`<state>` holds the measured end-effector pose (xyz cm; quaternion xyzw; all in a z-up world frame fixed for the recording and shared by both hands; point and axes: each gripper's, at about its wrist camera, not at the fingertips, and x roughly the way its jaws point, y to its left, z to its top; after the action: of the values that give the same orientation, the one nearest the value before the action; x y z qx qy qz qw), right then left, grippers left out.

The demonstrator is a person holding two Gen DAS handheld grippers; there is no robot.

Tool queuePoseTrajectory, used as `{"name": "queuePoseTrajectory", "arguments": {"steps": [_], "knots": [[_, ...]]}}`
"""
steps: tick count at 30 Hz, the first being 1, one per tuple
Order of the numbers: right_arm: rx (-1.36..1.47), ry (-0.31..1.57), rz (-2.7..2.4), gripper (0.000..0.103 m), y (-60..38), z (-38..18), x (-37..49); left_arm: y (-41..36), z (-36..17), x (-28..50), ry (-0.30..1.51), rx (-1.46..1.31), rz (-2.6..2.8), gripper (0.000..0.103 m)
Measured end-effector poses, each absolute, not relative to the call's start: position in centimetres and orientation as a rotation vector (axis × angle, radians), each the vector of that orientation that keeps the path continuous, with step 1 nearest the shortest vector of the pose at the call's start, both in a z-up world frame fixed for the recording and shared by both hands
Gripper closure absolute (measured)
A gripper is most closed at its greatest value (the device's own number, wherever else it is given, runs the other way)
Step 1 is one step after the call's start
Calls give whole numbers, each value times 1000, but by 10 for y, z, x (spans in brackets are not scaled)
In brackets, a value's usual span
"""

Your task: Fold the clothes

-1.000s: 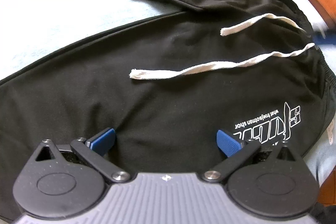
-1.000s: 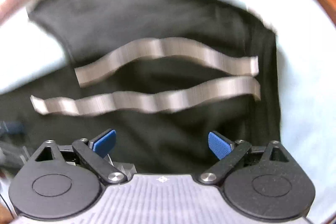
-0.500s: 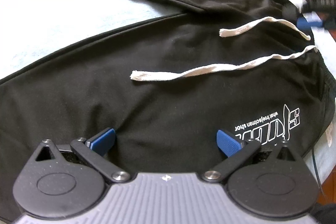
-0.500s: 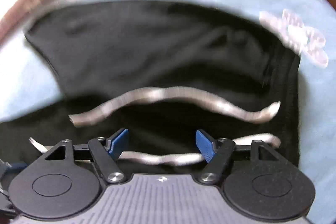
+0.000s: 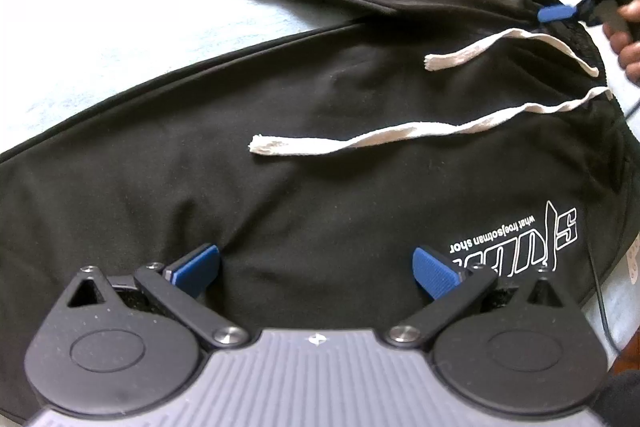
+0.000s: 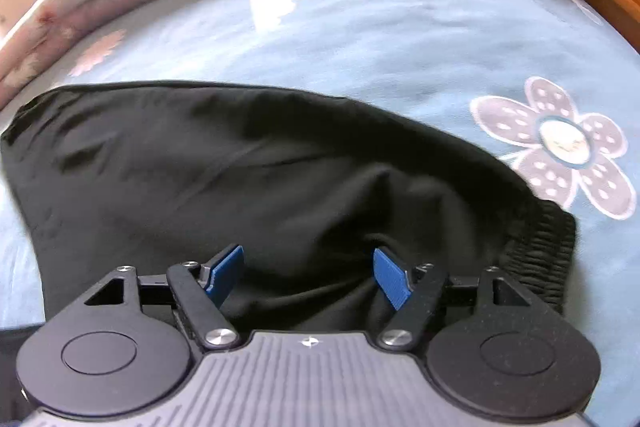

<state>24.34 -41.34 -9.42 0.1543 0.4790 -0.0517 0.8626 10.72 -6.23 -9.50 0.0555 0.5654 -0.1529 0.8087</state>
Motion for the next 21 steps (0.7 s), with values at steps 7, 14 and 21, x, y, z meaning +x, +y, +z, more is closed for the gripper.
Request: {"name": "queuePoseTrajectory", "arguments": {"steps": [7, 14, 21], "knots": [[275, 1007, -70, 22, -405, -96, 252, -59, -95, 109, 1211, 89, -316, 1], [189, 900, 9, 35, -380, -50, 196, -58, -95, 110, 1211, 61, -298, 1], [-613, 912, 326, 81, -285, -74, 159, -51, -94, 108, 1195, 34, -330, 1]]}}
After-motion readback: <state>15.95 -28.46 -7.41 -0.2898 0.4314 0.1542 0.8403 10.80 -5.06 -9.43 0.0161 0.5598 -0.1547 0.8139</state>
